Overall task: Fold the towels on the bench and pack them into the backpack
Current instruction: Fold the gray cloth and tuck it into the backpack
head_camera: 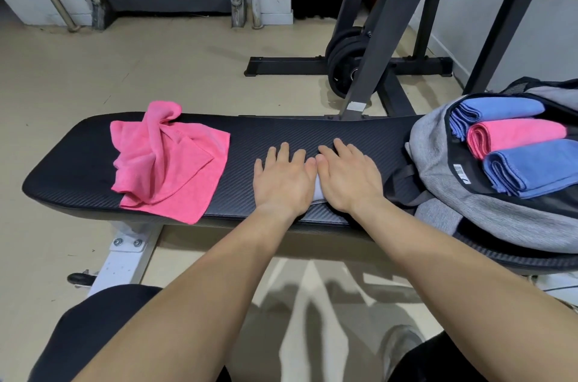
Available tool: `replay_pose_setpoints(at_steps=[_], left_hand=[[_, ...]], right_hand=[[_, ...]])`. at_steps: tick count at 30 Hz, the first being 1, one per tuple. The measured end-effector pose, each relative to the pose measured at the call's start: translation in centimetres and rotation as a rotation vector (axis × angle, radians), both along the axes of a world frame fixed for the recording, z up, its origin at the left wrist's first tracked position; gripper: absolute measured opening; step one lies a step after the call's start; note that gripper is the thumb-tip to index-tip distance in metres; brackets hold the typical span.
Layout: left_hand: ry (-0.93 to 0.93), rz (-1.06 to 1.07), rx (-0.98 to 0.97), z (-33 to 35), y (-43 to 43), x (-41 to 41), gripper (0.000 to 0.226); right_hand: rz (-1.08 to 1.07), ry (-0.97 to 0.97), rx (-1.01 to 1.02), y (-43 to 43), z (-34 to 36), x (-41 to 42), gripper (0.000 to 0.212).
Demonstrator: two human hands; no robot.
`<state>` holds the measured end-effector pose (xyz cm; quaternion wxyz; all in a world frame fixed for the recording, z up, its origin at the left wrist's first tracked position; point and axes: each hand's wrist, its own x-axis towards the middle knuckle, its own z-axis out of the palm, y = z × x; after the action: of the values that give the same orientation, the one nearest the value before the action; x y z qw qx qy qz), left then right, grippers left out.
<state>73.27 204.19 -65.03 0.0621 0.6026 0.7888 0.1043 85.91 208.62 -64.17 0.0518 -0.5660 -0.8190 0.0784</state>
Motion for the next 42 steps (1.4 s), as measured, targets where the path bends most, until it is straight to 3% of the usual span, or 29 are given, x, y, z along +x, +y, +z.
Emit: replay_pose_setpoints(at_steps=[28,31,37,42], left_hand=[[0.046,-0.072,-0.168,0.4,0.4,-0.5,0.056],[0.007,-0.098,-0.166,0.7,0.1,-0.6,0.056],[-0.245,-0.227,0.02,1.0,-2.6,-3.0,0.053],[-0.199,-0.176,-0.004,3.1,-3.6,-2.6,0.044]], right_hand=[[0.094,-0.074,-0.184,1.5,0.2,0.1,0.056],[0.114,-0.068,-0.194,1.2,0.6,0.4,0.056],[0.187,0.077,-0.245,0.3,1.2,2.1,0.055],[0.215,0.151,-0.274,-0.7,3.0,4.5,0.053]])
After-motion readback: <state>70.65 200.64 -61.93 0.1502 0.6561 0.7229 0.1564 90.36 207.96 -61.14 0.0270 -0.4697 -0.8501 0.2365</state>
